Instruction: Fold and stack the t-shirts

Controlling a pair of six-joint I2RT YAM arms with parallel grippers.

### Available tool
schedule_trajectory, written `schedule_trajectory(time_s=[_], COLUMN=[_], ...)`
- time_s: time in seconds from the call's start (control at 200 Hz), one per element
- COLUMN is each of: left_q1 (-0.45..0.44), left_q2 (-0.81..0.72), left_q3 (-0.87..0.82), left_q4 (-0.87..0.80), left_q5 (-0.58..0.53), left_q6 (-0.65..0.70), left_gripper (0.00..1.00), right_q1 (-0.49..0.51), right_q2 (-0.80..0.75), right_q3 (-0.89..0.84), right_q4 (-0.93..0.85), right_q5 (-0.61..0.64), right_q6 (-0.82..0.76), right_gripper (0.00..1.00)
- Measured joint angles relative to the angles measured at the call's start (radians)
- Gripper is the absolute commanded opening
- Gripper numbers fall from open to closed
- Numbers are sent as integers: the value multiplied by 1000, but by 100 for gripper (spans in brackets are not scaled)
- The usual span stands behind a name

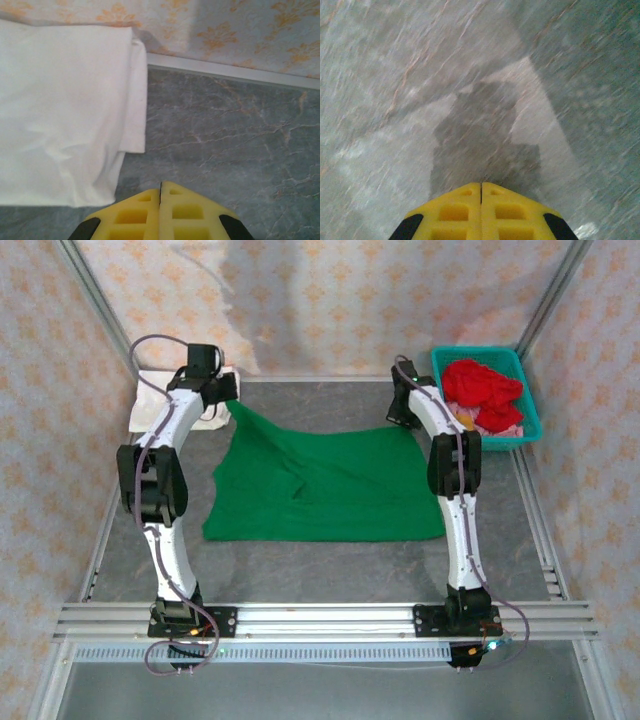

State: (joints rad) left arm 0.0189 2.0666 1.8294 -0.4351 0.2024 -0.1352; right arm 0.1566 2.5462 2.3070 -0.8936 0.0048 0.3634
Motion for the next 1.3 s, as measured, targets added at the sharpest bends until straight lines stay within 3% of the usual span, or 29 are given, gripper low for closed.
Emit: schedule_trajectory(time_s=[0.556, 0.771, 0.936, 1.301], left_q1=[-22, -22, -26, -65], left_q2=[345, 360, 257, -198], left_q3=[496, 527, 382, -118], left_q4=[-235, -269, -231, -13], left_q5=[-1, -7, -5, -54], left_q6=[71, 84, 85, 103], left_gripper=[0, 0, 0, 0], right_q1=[-27, -27, -27, -27], right_q2=[-119, -208, -332, -568], right_q3=[-229, -391, -577, -926], right_q4=[227, 385, 549, 864], right_q5=[51, 49, 44, 49], right_q6=[49, 48, 48, 53], right_gripper=[0, 0, 0, 0])
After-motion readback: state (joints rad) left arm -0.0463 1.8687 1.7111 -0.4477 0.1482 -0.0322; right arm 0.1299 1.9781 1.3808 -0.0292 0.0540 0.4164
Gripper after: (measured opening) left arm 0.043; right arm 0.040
